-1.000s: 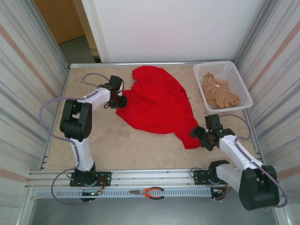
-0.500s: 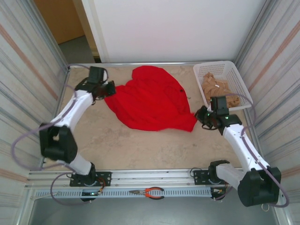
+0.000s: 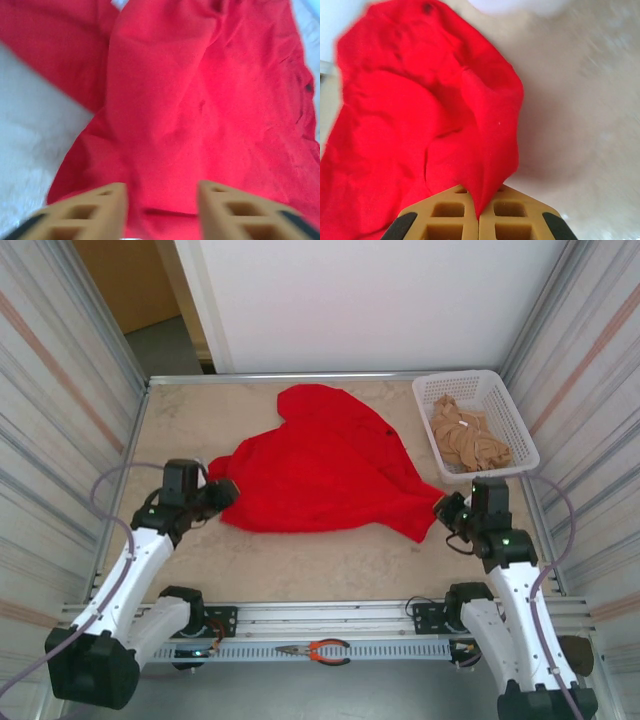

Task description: Fold the inside-out t-shirt

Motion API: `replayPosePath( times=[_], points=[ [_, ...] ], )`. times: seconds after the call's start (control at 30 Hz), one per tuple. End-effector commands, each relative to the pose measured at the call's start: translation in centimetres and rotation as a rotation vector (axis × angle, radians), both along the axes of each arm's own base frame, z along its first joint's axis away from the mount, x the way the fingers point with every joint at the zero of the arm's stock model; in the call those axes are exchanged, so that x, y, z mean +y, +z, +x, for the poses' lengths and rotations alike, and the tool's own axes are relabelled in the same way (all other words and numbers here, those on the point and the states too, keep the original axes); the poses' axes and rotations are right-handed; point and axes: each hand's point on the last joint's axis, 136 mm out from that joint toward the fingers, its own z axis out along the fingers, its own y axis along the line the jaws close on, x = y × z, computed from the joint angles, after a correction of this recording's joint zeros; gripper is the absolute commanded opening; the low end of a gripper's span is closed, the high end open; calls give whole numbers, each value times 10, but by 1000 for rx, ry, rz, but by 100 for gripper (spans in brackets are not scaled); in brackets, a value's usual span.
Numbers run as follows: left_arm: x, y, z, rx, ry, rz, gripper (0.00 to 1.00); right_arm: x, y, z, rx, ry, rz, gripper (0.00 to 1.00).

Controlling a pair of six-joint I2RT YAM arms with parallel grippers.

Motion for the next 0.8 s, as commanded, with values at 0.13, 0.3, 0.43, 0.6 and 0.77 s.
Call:
replayPosePath(
  times=[0.13,0.3,0.43,0.6,0.77],
  points=[
    [4,-25,-15,91,62,-26,81,-8,-32,-19,90,-45,-10,0],
    [18,-44,-14,162,104,59,81,-6,-21,-11,69,-31,-14,0],
    [21,-66,-14,237,101,102,78,-4,-16,-5,57,-21,-6,0],
    [22,-92,-23,331,107,113,72,-3,-15,-3,51,-18,-3,0],
    [24,-102,-36,333,149,90,63,-4,-15,-2,48,-22,-3,0]
  ],
)
